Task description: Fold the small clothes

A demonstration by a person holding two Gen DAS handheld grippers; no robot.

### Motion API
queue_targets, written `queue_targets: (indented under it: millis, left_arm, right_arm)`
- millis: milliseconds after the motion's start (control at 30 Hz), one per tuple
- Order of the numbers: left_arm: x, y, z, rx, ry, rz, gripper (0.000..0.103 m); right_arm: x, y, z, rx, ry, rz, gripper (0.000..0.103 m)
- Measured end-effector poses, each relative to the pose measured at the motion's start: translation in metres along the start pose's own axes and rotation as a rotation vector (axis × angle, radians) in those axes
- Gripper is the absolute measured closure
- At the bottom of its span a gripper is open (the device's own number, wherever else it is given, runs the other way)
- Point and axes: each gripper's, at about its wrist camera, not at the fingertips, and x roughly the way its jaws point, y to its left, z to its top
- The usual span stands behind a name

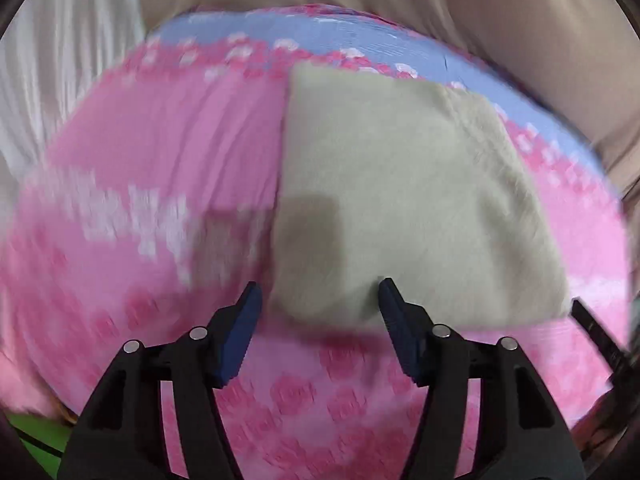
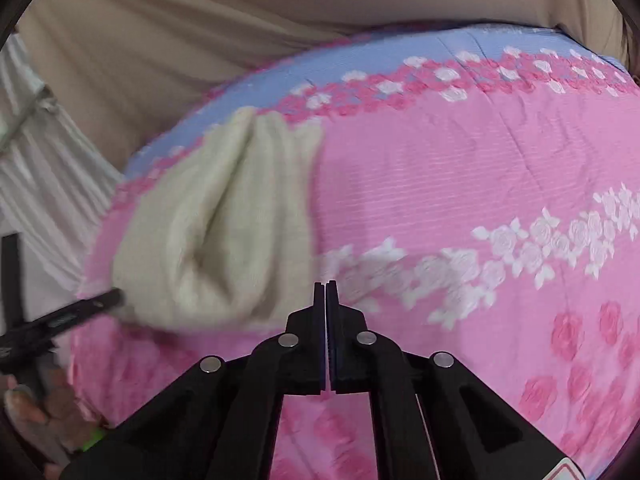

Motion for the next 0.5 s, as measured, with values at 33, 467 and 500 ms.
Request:
queue_targets:
  millis: [33, 467, 500]
  left_arm:
    - [-0.004, 0.004, -0.006, -0.011, -0.015, -0.01, 0.044]
    - [0.004, -0.019, 0.0, 0.121, -0.035, 0.049, 0.038]
    - [0.003, -0.018, -0.002, 0.125, -0.041, 0.056, 0.038]
  right_arm:
    - [-0.004, 0.012, -0.002, -0.029, -0.004, 0.016, 0.099]
    - [0.05, 0.062, 0.005, -0.187, 0.051, -0.079, 0.103]
    - [0.035, 0.069, 0.003, -0.195, 0.018, -0.085, 0.103]
